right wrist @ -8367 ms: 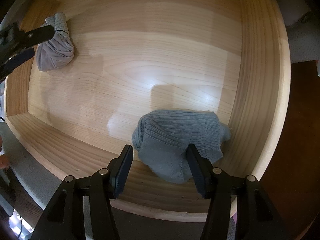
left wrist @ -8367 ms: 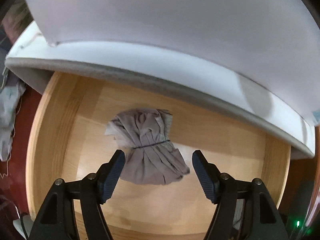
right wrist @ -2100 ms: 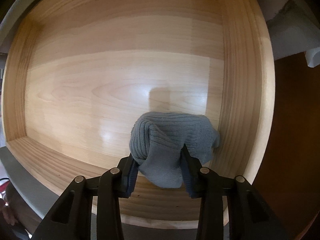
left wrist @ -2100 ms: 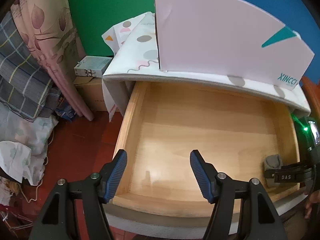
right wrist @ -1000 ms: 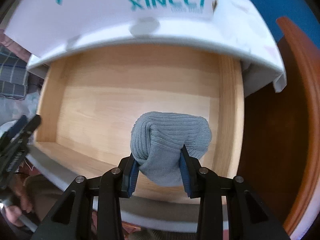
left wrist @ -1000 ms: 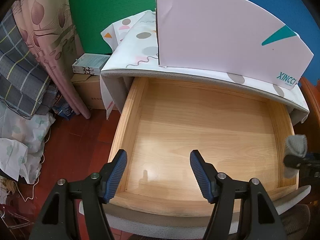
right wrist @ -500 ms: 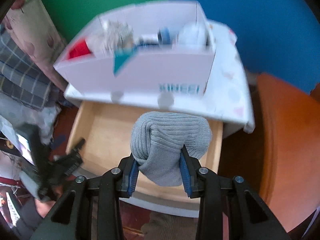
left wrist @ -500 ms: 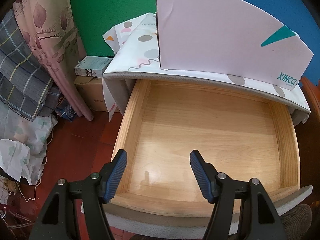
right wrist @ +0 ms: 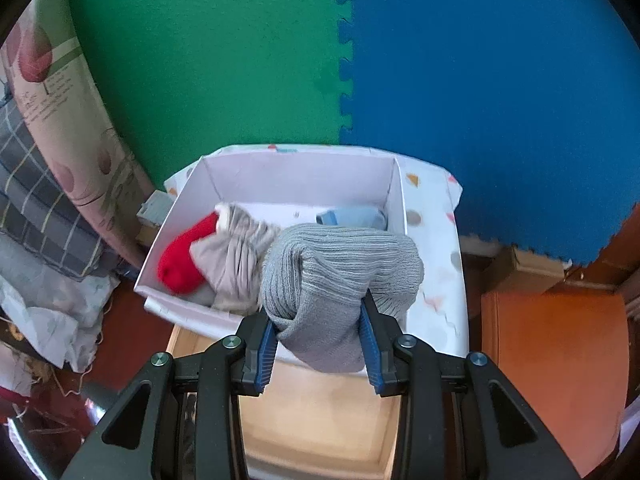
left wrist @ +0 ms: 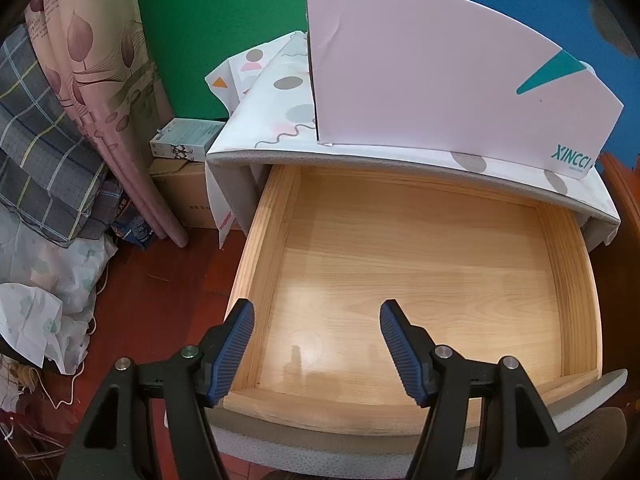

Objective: Take underwear out of drawer

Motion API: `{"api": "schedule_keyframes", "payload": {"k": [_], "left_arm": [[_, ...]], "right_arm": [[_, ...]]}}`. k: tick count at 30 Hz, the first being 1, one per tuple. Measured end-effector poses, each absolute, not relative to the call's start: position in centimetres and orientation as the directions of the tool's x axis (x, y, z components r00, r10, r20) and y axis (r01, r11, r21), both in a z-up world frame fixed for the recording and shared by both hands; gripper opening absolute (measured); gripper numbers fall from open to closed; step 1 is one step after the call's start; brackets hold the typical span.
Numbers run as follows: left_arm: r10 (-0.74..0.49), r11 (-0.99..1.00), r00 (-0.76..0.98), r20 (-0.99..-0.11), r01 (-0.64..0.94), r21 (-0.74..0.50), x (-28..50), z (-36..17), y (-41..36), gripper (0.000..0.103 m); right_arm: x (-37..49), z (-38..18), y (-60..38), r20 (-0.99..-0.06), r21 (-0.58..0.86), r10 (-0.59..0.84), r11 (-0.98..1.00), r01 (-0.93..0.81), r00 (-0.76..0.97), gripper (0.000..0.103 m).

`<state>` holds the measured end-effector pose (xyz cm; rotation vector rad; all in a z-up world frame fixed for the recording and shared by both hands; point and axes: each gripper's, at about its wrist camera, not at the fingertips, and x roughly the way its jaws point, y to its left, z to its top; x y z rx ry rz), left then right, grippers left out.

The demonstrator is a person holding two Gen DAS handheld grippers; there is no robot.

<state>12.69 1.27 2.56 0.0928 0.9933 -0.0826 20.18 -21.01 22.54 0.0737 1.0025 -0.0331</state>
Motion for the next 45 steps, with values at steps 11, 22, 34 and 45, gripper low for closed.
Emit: {"api": "schedule_keyframes", "payload": {"k": [11, 22, 34, 45], "left_arm": [[-0.043, 0.993, 0.546, -0.837, 0.113, 0.022, 12.7, 2.6, 1.4, 0.067], [-0.047, 0.993, 0.548, -0.835, 0.116, 0.02, 12.7, 2.6, 1.5, 0.067], [-0.035, 0.993, 0.549, -0.835, 0.111, 0.031, 12.9, 2.5, 1.5, 0.067], [-0.025, 0.992, 0.56, -0.828, 0.113, 0.046, 12.6, 2.7, 1.1, 0.067]], "right_arm": [[27.4, 16.3, -19.4, -0.893, -0.043, -0.073, 0.996, 0.077, 0.444, 0.034], [30.0, 11.3, -19.2, -0.923, -0.03, -0.064, 0.995, 0.096, 0.379, 0.039], [28.6, 12.4, -19.2, -0.893, -0.005, -0.047, 0.996, 0.094, 0.448, 0.065], [18.9, 17.3, -19.9, -0.784, 0.027, -0.015, 0.998, 0.058, 0.621, 0.088]]}}
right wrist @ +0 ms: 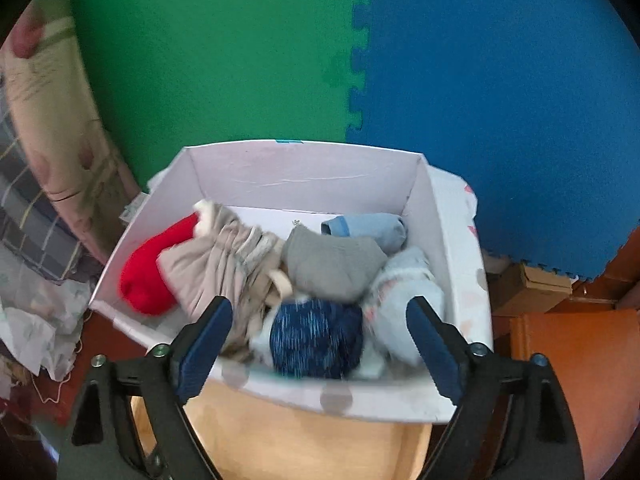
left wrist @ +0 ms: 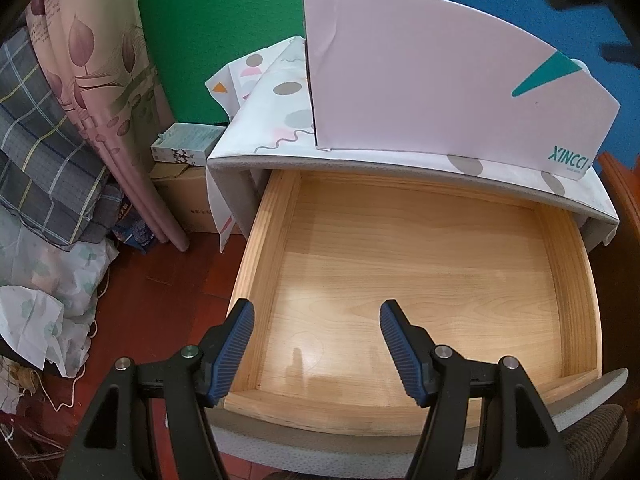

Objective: Take underwear out of drawer

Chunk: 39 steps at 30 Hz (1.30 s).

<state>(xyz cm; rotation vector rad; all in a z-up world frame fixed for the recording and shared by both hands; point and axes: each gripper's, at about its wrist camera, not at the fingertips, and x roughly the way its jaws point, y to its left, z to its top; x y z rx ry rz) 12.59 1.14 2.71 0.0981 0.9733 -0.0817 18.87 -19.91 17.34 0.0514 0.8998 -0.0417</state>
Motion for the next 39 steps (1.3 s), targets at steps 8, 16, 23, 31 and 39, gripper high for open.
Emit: {"api": "schedule_keyframes", "payload": {"k": [8, 16, 23, 31, 39], "left_arm": [[-0.031, 0.992, 0.576, -0.817, 0.115, 0.044, 12.0, 3.1, 1.1, 0.067], [-0.041, 0.988, 0.596, -0.802, 0.146, 0.057, 10.3, 3.6, 0.6, 0.067], [-0.039, 0.978, 0.616, -0.787, 0.184, 0.096, 8.6, 3.6, -0.5, 0.067], [-0.039, 0.972, 0.621, -0.783, 0.206, 0.115, 8.0, 3.6, -1.4, 0.067], [-0.037, 0.97, 0.62, -0.784, 0.211, 0.122, 7.8, 3.5, -1.8, 0.067]], "right_arm": [[8.7, 14.7, -20.6, -0.745, 0.001, -0.08, 0.993, 0.121, 0.662, 0.101], [4.3, 7.5, -21.0, -0.804, 0.059, -0.096, 0.969, 0.238, 0.587, 0.101], [3.4, 4.4, -19.4, -0.826, 0.03, -0.089, 0.979, 0.201, 0.557, 0.101], [3.2, 3.6, -17.8, -0.832, -0.001, -0.078, 0.99, 0.14, 0.55, 0.101], [3.5, 2.9, -18.5, -0.852, 0.037, -0.058, 0.985, 0.169, 0.521, 0.101]]}}
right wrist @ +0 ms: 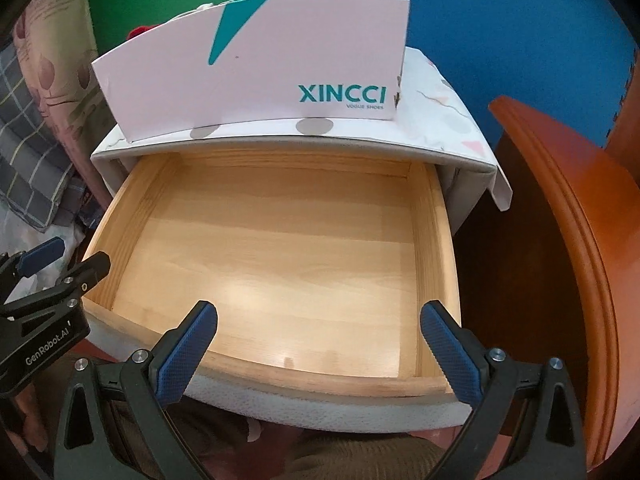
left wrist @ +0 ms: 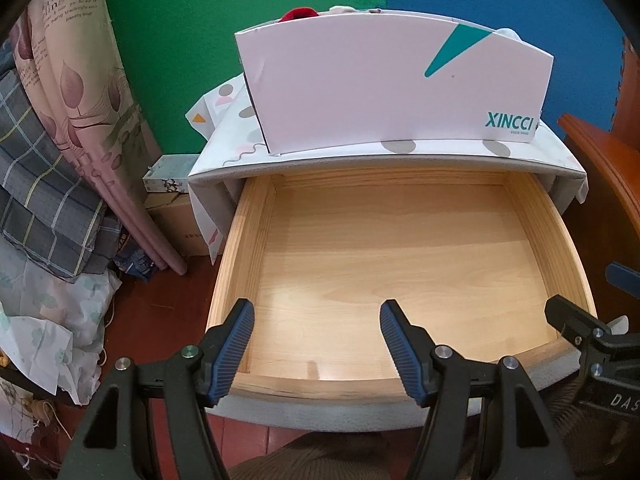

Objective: Take underwear out of drawer

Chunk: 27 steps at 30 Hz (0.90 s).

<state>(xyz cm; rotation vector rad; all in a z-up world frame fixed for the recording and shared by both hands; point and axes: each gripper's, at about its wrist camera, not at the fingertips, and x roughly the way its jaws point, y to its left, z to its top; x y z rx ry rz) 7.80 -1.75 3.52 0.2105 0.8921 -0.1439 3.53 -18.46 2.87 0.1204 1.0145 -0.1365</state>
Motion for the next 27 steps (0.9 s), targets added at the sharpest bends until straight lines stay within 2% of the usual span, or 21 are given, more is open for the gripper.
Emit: {"api": "schedule_keyframes", "payload": {"k": [27], "left_arm": [[-0.038, 0.967, 0.623, -0.781, 0.22, 0.129, 7.58, 3.61, -2.23, 0.067]], "right_arm": [[3.77, 2.51, -18.26, -0.859, 0.021, -0.066, 0.987, 0.162, 0.508, 0.101]]}}
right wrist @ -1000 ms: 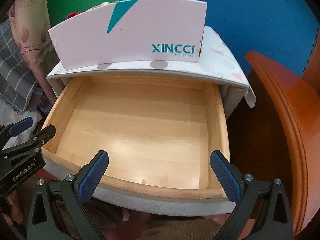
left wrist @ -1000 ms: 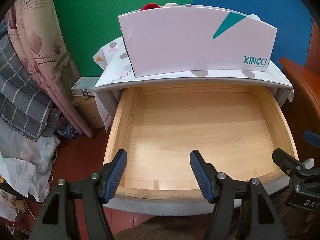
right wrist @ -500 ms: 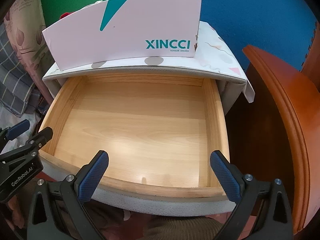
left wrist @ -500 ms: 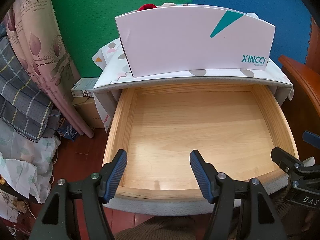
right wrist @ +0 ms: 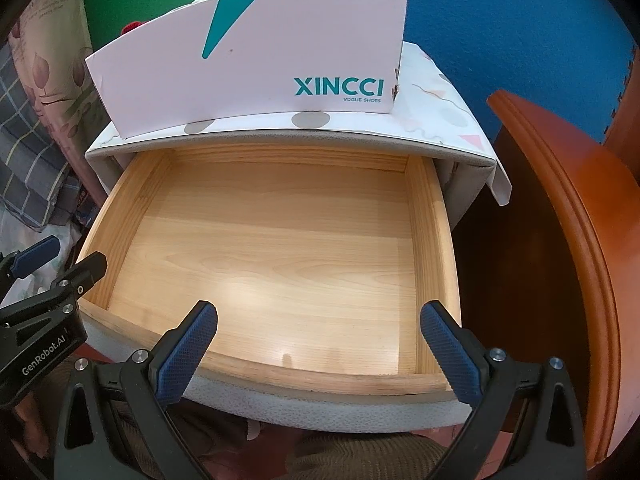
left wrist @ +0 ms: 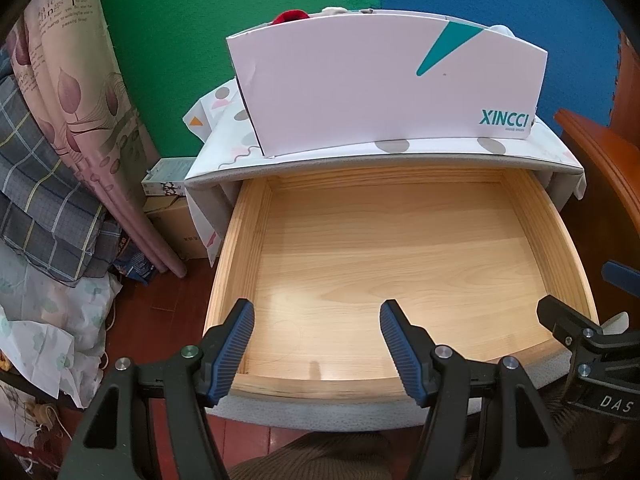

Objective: Take underwear out of drawer

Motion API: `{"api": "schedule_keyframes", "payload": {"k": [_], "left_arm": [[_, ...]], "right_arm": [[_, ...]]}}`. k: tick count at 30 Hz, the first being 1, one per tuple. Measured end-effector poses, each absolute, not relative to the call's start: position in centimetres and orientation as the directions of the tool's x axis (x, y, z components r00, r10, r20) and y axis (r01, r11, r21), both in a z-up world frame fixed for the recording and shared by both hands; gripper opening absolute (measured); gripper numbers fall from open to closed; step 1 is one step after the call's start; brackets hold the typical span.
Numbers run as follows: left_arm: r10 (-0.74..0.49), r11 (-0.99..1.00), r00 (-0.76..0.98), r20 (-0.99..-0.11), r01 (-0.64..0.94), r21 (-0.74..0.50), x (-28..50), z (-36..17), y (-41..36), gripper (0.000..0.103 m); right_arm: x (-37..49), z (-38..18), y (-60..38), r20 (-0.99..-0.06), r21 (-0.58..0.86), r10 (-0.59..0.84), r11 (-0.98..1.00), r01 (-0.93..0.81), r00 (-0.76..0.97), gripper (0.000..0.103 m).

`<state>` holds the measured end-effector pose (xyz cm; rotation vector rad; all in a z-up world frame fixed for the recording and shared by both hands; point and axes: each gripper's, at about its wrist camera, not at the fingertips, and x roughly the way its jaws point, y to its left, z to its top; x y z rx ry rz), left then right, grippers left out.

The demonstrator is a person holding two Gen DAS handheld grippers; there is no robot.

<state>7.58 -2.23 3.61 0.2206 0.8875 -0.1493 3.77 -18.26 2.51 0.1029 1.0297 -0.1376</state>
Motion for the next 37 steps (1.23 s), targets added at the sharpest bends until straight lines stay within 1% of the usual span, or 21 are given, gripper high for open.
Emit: {"api": "schedule_keyframes", "payload": {"k": [37], "left_arm": [[-0.039, 0.965, 0.637, -0.77, 0.225, 0.137, 7.32, 4.01, -2.32, 0.067]], "right_arm": [[3.77, 2.53, -18.28, -0.856, 0.022, -0.062, 0.987, 0.156, 0.514, 0.101]]}}
